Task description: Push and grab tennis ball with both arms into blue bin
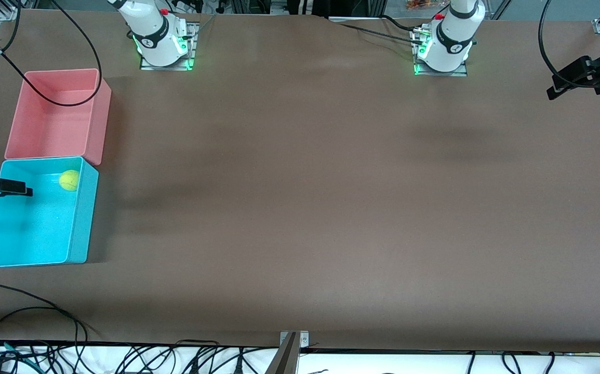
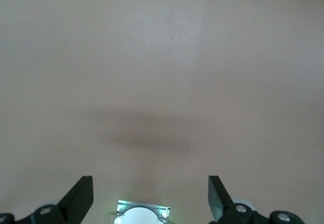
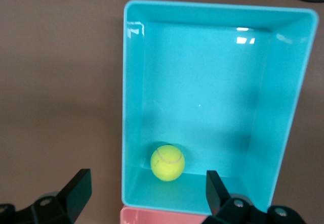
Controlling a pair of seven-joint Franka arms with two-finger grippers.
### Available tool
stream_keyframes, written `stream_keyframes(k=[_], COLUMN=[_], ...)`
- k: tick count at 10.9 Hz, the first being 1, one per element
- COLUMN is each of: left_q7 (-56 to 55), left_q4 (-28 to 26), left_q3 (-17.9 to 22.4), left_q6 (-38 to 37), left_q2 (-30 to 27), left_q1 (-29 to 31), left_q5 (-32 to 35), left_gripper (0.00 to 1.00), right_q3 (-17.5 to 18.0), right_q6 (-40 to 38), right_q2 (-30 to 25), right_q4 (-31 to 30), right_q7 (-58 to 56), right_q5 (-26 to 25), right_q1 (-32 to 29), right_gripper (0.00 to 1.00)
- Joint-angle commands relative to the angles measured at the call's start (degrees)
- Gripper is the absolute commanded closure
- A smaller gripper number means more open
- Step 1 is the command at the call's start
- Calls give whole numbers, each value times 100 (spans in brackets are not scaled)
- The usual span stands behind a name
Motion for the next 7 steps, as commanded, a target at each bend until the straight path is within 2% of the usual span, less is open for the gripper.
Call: stream_keyframes(k=[1, 4, 5, 7], left_q7=[-69, -78, -78, -78], left_q4=[143, 143, 143, 143], left_q3=[6, 6, -3, -3], left_q6=[-109, -109, -109, -109], left_q2=[56, 56, 56, 56], left_q1=[-14, -13, -14, -14], left_q5=[-57, -66, -66, -66], left_gripper=[0, 0, 0, 0], right_q3=[21, 57, 135, 180], right_q6=[-584, -1410, -1457, -1230], right_q2=[-809, -1442, -1696, -2328], right_q4=[7, 7, -106, -754], right_q7=[841, 1362, 1563, 2282], right_q5=[-134, -125, -134, -143], right_q1=[69, 148, 166, 384], right_gripper=[0, 0, 0, 0])
